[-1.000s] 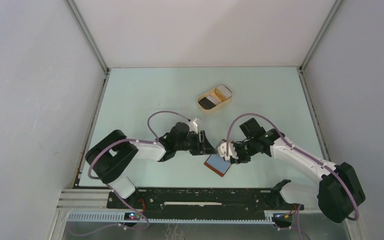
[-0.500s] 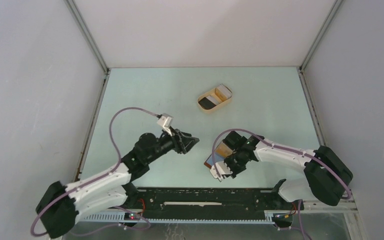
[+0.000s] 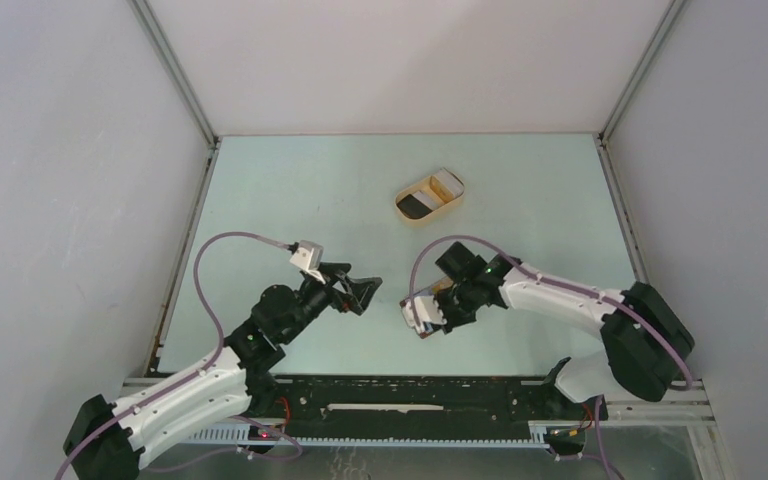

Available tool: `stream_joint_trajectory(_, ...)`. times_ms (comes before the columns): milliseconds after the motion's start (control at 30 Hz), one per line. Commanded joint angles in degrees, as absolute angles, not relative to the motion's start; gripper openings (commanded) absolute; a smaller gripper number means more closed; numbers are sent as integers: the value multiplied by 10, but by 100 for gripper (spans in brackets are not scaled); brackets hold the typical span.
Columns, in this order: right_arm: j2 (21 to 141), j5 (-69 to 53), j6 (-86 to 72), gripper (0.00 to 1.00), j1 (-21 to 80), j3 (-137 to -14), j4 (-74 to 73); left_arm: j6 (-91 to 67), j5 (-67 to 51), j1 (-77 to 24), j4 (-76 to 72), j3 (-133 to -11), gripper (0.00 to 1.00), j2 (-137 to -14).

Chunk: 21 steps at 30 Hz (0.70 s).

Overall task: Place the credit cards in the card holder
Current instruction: Insert the credit card into the card holder, then pick up the credit card from the storage box.

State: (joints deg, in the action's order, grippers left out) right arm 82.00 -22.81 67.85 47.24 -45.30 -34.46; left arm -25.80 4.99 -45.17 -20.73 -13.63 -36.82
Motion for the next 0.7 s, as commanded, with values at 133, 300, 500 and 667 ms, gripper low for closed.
stream_joint_trajectory(133, 740, -346, 599, 50, 316, -637, -430, -146, 119, -448, -308, -155, 100, -364)
stream_joint_trajectory(300, 853, -296, 441, 71, 236, -821, -383, -82, 144, -447, -380, -194, 100, -431)
stream_joint_trajectory(500, 1090, -172, 368, 78, 229, -1127, -481, -12, 92, -444, -410, -267, 100, -540)
stream_joint_trajectory(667, 1225, -124, 335, 82, 224, -1288, -535, -14, 89, -443, -431, -259, 100, -600)
